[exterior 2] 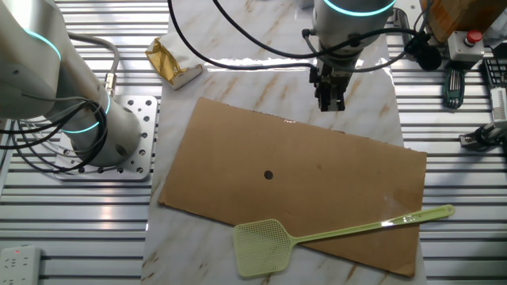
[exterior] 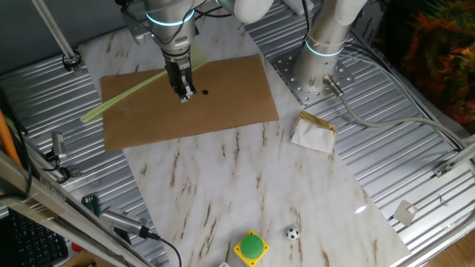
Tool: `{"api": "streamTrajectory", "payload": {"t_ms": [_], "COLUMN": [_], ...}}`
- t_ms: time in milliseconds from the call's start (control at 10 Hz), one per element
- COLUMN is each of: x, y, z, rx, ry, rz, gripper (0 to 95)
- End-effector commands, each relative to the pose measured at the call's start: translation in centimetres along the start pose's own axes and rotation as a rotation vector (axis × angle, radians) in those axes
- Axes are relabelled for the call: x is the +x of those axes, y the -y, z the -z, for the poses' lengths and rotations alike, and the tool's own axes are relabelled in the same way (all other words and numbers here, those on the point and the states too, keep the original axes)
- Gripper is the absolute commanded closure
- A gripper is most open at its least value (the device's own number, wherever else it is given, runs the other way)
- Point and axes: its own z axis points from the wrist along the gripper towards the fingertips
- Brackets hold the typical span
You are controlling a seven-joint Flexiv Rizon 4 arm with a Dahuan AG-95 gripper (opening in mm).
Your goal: Swat with a flyswatter
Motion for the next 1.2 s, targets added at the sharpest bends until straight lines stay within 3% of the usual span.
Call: {"api": "streamTrajectory", "payload": {"t_ms": [100,1200], "x": [-0.01,0.19], "y": [0.02,0.10], "z": [0.00,-0.18], "rx": [0.001,0.003], "ry": [-0.005,0.002], "rz": [0.000,-0.014], "gripper": [95.0,95.0]}}
